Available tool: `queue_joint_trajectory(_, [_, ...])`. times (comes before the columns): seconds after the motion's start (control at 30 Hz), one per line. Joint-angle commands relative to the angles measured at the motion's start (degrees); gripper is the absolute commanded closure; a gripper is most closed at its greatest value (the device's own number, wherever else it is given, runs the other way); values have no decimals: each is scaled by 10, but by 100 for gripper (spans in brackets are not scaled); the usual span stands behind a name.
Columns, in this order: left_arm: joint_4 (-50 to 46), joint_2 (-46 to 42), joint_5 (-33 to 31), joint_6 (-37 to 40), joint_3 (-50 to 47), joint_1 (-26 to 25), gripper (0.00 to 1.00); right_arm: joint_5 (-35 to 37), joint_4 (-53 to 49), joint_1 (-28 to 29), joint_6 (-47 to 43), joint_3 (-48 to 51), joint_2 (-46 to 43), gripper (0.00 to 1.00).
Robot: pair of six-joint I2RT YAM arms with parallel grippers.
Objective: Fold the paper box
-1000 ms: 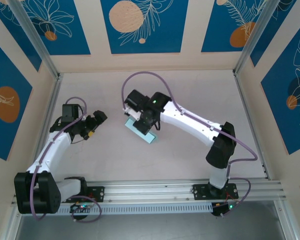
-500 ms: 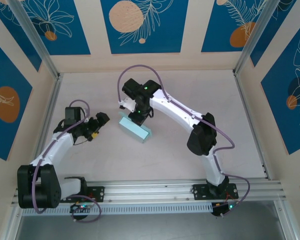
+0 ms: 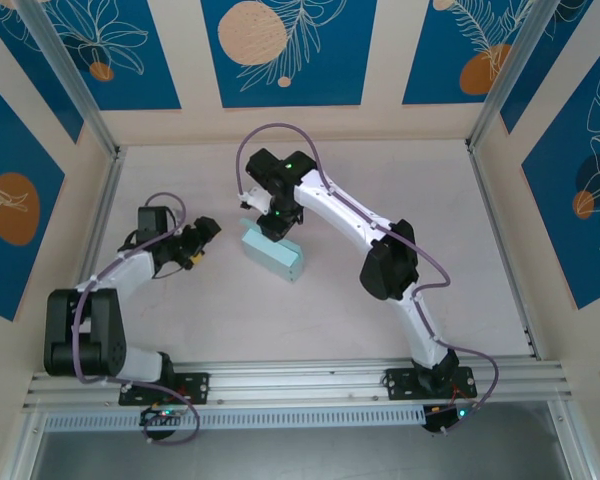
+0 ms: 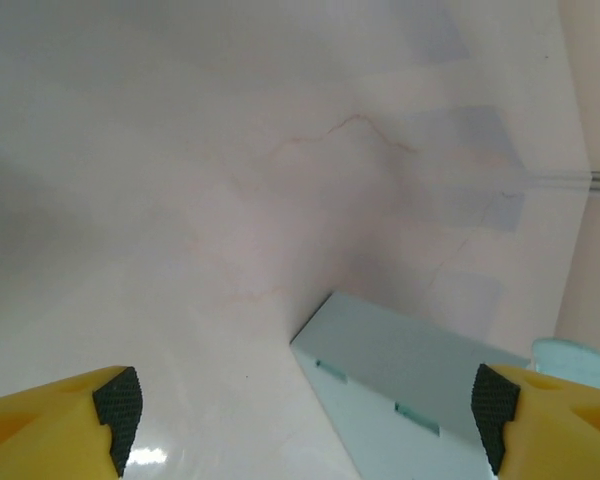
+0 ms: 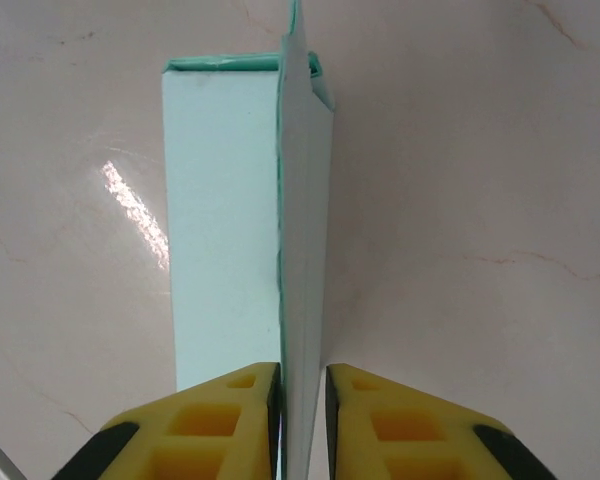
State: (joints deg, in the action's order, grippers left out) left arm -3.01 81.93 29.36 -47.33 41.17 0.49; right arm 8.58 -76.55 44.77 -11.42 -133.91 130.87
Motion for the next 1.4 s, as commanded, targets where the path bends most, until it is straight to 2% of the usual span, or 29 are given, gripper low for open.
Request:
queue_joint_trajectory(0.0, [80,30,37,-34,21,8,17,0,-14,4,3,-27,13,77])
queue_joint_trajectory(0.07, [99,41,48,-40,27,7,18,5,-12,5,7,-27,13,74])
queue_joint_trajectory(0.17, [100,45,50,-20,48,8,20,17,-11,6,15,-34,12,60])
queue_joint_trajectory(0.27, [82,43,53,46,85,8,20,19,-16,7,22,-55,6,47])
queue_joint_trajectory(0.37, [70,43,80,143,127,9,20,19,-18,9,36,-78,-7,39])
queue_joint_trajectory(0.43, [54,47,124,225,159,9,19,22,-15,9,54,-88,-22,35])
queue_joint_trajectory(0.57, [-8,60,232,414,215,9,15,28,-5,10,117,-79,-68,33])
queue_joint_trajectory(0.63, [-90,68,253,525,252,9,15,60,0,8,186,-57,-97,33])
queue_joint_trajectory(0.7, [-176,77,276,623,289,8,15,60,1,3,248,-17,-130,33])
queue_joint_trajectory(0.8, [-341,97,323,790,354,7,21,66,38,4,329,96,-200,34])
queue_joint_trajectory(0.83, [-391,101,323,837,372,5,23,77,50,6,357,135,-225,36])
queue_joint_trajectory(0.9, [-427,100,312,881,379,3,24,83,79,8,401,206,-272,38])
queue_joint_trajectory(1.03, [-435,79,265,957,348,-14,25,85,126,18,471,325,-343,37])
queue_joint_trajectory(1.17, [-437,77,234,1022,326,-28,30,91,149,32,516,394,-375,38])
queue_joint_trajectory(1.27, [-419,90,226,1020,329,-44,34,90,164,44,535,422,-380,38])
queue_joint_trajectory(1.33, [-419,113,183,1009,347,-63,42,96,164,52,545,424,-377,38])
queue_joint_trajectory(1.37, [-430,126,163,1014,357,-73,42,100,162,53,550,423,-376,39])
